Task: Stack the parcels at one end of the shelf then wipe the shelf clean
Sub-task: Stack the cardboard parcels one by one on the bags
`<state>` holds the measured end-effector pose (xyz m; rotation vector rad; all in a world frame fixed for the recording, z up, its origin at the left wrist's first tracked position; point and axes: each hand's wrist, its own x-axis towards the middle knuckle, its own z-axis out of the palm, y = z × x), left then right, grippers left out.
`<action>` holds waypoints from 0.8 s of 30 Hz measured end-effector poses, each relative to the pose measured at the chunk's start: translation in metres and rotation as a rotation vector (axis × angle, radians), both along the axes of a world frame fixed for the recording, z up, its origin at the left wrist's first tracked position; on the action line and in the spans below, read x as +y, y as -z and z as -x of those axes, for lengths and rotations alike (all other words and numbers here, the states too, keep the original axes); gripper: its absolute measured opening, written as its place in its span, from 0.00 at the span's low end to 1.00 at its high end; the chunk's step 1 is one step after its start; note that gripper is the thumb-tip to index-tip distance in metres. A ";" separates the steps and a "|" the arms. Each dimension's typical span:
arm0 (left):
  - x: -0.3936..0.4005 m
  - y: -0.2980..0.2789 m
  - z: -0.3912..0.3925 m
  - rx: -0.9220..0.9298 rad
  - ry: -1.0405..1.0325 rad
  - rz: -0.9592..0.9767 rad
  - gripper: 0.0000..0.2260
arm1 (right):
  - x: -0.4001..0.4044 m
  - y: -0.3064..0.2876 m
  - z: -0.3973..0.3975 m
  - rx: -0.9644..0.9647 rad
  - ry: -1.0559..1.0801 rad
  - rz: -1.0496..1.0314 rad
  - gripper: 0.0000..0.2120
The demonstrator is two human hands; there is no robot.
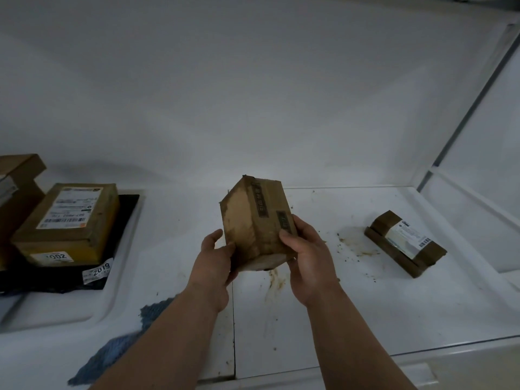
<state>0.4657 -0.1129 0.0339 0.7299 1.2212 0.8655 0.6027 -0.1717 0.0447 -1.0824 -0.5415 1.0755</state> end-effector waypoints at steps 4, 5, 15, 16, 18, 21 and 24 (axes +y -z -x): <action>-0.008 0.000 -0.002 -0.030 0.150 -0.085 0.21 | -0.001 0.000 0.003 -0.063 0.057 0.017 0.17; -0.008 0.001 -0.002 -0.058 0.204 -0.069 0.27 | 0.000 0.000 0.003 -0.058 0.073 0.033 0.16; -0.011 0.013 0.008 -0.493 0.219 0.085 0.20 | 0.004 0.004 -0.002 -0.195 0.174 0.269 0.25; -0.012 0.014 0.008 -0.531 0.217 0.101 0.20 | 0.004 0.003 -0.002 -0.147 0.137 0.286 0.31; -0.013 0.016 0.008 -0.583 0.228 0.122 0.21 | 0.002 0.001 -0.002 0.015 0.022 0.279 0.30; -0.011 0.018 0.007 -0.599 0.225 0.127 0.23 | 0.000 0.003 0.000 0.115 -0.086 0.248 0.16; -0.005 0.019 0.006 -0.565 0.183 0.133 0.22 | 0.000 0.009 0.001 0.138 -0.148 0.242 0.13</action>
